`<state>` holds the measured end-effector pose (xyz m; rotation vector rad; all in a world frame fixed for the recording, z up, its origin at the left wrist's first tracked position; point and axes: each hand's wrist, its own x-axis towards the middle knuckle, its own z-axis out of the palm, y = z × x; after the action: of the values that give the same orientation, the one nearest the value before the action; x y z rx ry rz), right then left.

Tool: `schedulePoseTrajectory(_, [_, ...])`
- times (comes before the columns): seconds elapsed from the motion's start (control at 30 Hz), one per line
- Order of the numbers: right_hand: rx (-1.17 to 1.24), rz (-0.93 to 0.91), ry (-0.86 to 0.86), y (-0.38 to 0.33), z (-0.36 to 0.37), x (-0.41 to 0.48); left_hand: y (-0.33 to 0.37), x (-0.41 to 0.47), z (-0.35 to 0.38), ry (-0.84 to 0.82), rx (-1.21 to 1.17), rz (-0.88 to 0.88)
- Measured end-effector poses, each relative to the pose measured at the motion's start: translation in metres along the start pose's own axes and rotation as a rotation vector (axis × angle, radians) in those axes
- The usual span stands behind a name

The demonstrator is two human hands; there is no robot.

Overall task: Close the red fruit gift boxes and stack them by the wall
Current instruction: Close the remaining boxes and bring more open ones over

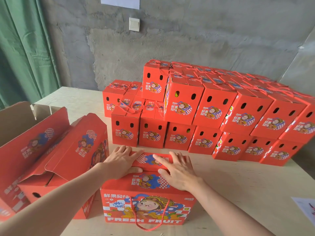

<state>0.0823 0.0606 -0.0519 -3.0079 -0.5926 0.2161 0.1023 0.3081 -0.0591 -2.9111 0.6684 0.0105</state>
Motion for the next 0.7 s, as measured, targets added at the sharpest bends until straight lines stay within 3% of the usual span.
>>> schedulePoseTrajectory(0.27, [0.012,-0.016,-0.084,0.004,0.002,0.005,0.004,-0.003,-0.006,-0.072,-0.094,-0.033])
schedulePoseTrajectory(0.5, [0.062,-0.023,-0.126,0.004,0.005,0.009,0.047,0.004,0.0,-0.146,-0.21,-0.28])
schedulePoseTrajectory(0.7, [0.085,-0.166,-0.069,0.045,-0.002,-0.01,0.042,0.002,0.007,-0.105,-0.255,-0.216])
